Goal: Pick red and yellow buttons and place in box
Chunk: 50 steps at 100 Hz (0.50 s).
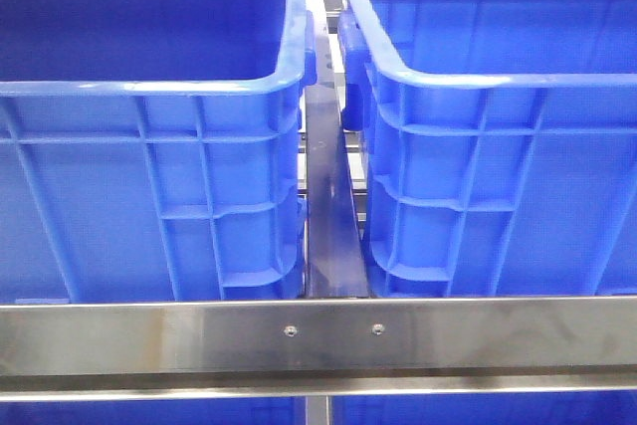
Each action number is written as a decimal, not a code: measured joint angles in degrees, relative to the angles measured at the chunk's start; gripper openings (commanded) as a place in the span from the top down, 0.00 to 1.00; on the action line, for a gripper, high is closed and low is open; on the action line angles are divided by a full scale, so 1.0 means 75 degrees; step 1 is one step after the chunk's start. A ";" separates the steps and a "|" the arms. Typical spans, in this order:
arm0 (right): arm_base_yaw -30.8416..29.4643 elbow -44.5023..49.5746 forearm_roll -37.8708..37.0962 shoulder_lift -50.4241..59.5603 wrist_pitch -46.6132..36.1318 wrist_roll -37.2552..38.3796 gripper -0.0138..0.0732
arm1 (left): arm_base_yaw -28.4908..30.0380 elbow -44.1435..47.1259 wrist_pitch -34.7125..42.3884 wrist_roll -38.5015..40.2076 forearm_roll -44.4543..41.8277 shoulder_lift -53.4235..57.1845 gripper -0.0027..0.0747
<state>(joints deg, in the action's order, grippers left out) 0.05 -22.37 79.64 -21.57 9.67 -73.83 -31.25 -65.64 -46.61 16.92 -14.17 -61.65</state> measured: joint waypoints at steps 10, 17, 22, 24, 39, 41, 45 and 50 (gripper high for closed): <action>0.0000 0.0000 0.0000 0.0000 0.0000 0.0000 0.92 | -0.0572 0.0000 -0.0260 -0.0113 0.0000 0.0206 0.99; 0.0000 0.0000 0.0000 0.0000 0.0000 0.0000 0.92 | -0.0952 0.0000 -0.0422 -0.0201 0.0000 0.0283 0.99; 0.0000 0.0000 0.0000 0.0000 0.0000 0.0000 0.92 | -0.1207 0.0000 -0.0498 -0.0289 0.0000 0.0296 0.99; 0.0000 0.0000 0.0000 0.0000 0.0000 0.0000 0.92 | -0.1310 0.0000 -0.0526 -0.0321 0.0000 0.0300 0.99; 0.0000 0.0000 0.0000 0.0000 0.0000 0.0000 0.83 | -0.1915 0.0000 -0.0638 -0.0380 0.0000 0.0314 0.99; 0.0000 0.0000 0.0000 0.0000 0.0000 0.0000 0.80 | -0.1976 0.0000 -0.0638 -0.0380 0.0011 0.0314 0.99; 0.0000 0.0000 0.0000 0.0000 0.0034 0.0000 0.73 | -0.2075 0.0000 -0.0658 -0.0385 0.0011 0.0314 0.99; 0.0000 0.0000 0.0000 0.0000 0.0108 0.0000 0.63 | -0.2134 0.0000 -0.0662 -0.0398 0.0011 0.0314 0.99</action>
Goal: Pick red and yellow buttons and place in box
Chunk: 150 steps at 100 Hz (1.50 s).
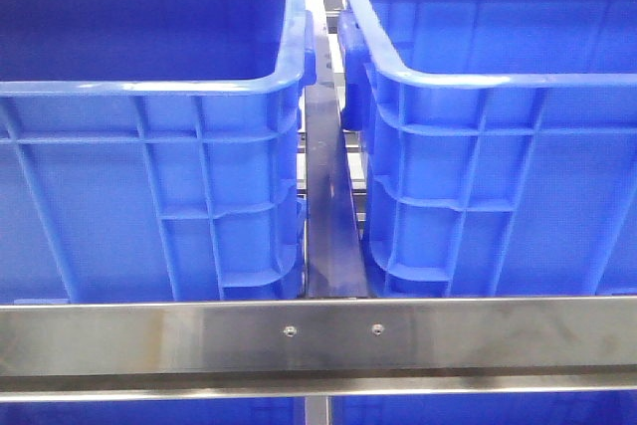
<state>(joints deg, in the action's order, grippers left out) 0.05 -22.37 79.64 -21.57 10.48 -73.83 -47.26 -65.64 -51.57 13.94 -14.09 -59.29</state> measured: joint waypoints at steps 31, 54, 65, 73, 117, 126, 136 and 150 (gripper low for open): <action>0.0000 0.0000 0.0457 0.0000 0.0808 0.0000 0.20 | -0.0048 0.0000 -0.0030 -0.0015 0.0000 0.0000 0.99; 0.0000 -0.0273 0.2297 -0.0669 0.2751 0.0055 0.20 | -0.0048 0.0000 -0.0046 -0.0015 0.0000 0.0000 0.99; 0.0000 -0.0634 0.2754 -0.1667 0.4192 0.0297 0.21 | -0.0048 0.0000 -0.0046 -0.0015 0.0000 0.0000 0.99; 0.0000 -0.0985 0.2845 -0.2478 0.5137 0.0672 0.21 | -0.0048 0.0000 -0.0046 -0.0015 0.0000 0.0000 0.99; 0.1436 -0.3375 0.2848 -0.6419 0.7143 0.1647 0.21 | -0.0048 0.0000 -0.0060 -0.0015 0.0000 0.0000 0.99; 0.1968 -0.3809 0.2848 -0.6979 0.6999 0.1664 0.21 | -0.0048 0.0000 -0.0060 -0.0015 0.0000 0.0000 0.99; 0.2413 -0.4210 0.2848 -0.7515 0.6807 0.1704 0.21 | -0.0048 0.0000 -0.0060 -0.0015 0.0000 0.0000 0.99; 0.2750 -0.4673 0.2848 -0.8166 0.6623 0.1791 0.21 | -0.0048 0.0000 -0.0060 -0.0015 0.0000 0.0000 0.99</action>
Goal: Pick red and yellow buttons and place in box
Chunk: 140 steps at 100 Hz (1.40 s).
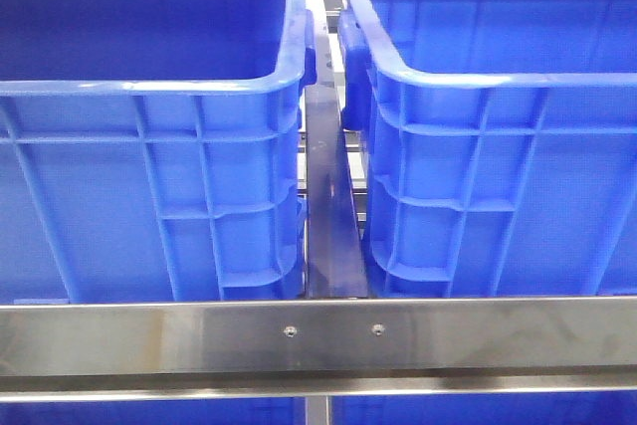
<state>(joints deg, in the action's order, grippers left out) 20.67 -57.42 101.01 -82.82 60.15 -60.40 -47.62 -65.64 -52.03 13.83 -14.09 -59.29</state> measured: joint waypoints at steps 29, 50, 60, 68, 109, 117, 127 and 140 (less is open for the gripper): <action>0.0414 -0.0524 0.0015 -0.0815 -0.0109 0.0253 0.21 | 0.0000 0.0000 0.0000 0.0000 0.0000 0.0000 0.99; 0.0834 -0.0909 0.0015 -0.1059 -0.0109 0.0301 0.21 | 0.0000 0.0000 0.0000 0.0000 0.0000 0.0000 0.99; 0.0971 -0.1080 0.0015 -0.1068 -0.0109 0.0301 0.21 | 0.0000 0.0000 0.0000 0.0000 0.0000 0.0000 0.99; 0.1015 -0.1191 0.0025 -0.1068 -0.0109 0.0305 0.21 | 0.0000 0.0000 0.0000 0.0000 0.0000 0.0000 0.99; 0.1015 -0.1277 0.0025 -0.1235 -0.0109 0.0419 0.22 | 0.0000 0.0000 0.0000 0.0000 0.0000 0.0000 0.99; 0.1019 -0.1277 0.0025 -0.1298 -0.0109 0.0436 0.25 | 0.0000 0.0000 0.0000 0.0000 0.0000 0.0000 0.99; 0.1033 -0.1277 0.0025 -0.1311 -0.0045 0.0453 0.31 | 0.0000 0.0000 0.0000 0.0000 0.0000 0.0000 0.99; 0.1077 -0.1277 0.0025 -0.1311 0.0045 0.0509 0.39 | 0.0000 0.0000 0.0000 0.0000 0.0000 0.0000 0.99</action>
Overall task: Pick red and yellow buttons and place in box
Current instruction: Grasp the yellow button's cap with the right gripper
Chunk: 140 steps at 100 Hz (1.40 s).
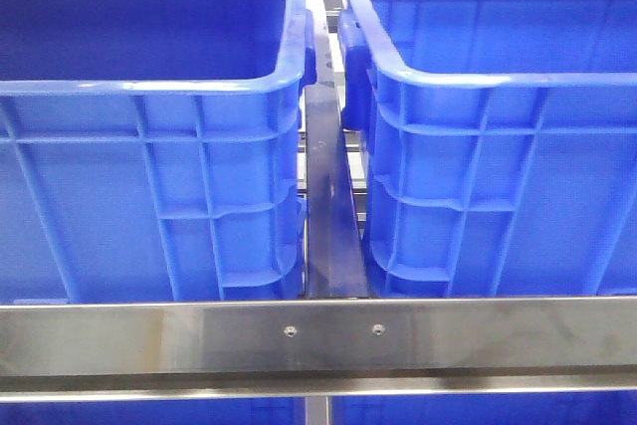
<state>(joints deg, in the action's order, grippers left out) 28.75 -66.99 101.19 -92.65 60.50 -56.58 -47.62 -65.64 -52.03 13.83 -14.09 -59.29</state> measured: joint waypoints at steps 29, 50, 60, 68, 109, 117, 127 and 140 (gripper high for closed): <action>0.0005 0.0000 0.0000 -0.0019 0.0038 0.0036 0.63 | 0.0000 0.0000 0.0015 0.0000 0.0000 0.0004 0.99; 0.0005 0.0000 0.0000 -0.0019 0.0069 0.0048 0.65 | 0.0000 0.0000 0.0015 0.0000 0.0000 0.0004 0.99; 0.0005 0.0000 0.0000 -0.0019 0.0069 0.0048 0.65 | 0.0000 0.0000 0.0015 0.0000 0.0000 0.0004 0.93; 0.0005 0.0000 0.0000 -0.0019 0.0069 0.0048 0.65 | 0.0000 0.0000 0.0015 0.0000 0.0000 0.0004 0.80; 0.0005 0.0000 0.0000 -0.0019 0.0069 0.0048 0.65 | 0.0000 0.0000 0.0001 0.0000 -0.0064 0.0004 0.31; 0.0005 0.0000 0.0000 -0.0019 -0.0006 0.0048 0.65 | 0.0000 0.0000 0.0001 0.0000 -0.0118 0.0034 0.31; 0.0005 0.0000 0.0000 -0.0019 -0.0256 0.0048 0.65 | 0.0000 0.0000 0.0033 0.0079 -0.0203 0.0162 0.32; 0.0005 0.0000 0.0000 -0.0019 -0.0658 -0.0036 0.65 | 0.0000 0.0000 0.0112 0.0283 -0.0464 0.0415 0.33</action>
<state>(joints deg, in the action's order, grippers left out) 28.78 -66.99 101.19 -92.79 55.56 -56.85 -47.62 -65.64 -51.18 15.95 -17.57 -56.18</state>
